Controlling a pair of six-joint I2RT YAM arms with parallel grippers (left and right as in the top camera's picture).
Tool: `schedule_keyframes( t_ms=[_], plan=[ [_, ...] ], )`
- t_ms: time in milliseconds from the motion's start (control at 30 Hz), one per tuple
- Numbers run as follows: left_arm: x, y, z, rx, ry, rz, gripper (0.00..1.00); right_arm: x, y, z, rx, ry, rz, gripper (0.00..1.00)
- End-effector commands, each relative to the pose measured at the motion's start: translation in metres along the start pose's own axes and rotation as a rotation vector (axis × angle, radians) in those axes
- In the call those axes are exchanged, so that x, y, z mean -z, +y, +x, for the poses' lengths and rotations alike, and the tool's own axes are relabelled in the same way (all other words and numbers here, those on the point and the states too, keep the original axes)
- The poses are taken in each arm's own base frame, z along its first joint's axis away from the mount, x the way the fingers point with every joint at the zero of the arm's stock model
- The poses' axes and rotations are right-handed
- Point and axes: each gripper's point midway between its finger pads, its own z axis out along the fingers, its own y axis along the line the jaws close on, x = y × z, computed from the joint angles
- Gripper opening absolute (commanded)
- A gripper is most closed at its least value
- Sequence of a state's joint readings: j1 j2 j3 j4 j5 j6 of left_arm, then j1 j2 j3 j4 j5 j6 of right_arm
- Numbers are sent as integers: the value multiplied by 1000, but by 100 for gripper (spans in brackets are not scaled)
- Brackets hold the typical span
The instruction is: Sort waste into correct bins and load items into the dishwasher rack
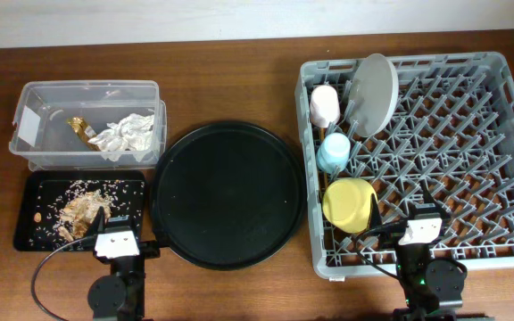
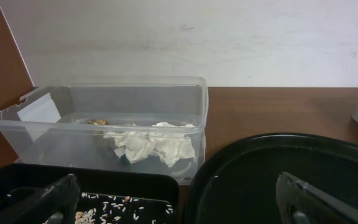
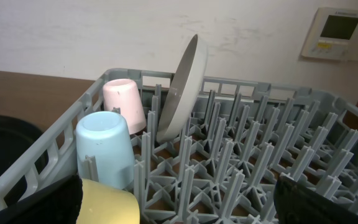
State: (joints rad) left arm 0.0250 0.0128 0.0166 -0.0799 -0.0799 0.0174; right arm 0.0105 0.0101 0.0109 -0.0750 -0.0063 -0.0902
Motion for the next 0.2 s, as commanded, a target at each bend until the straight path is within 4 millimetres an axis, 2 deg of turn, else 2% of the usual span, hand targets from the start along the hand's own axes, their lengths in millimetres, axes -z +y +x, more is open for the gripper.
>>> schedule_keyframes(
  t_ms=[0, 167],
  plan=[
    [0, 2, 1, 11, -4, -13, 99, 0, 0, 2, 6, 2, -3, 98],
    [0, 2, 1, 10, -4, -13, 99, 0, 0, 2, 6, 3, -3, 98]
  ],
)
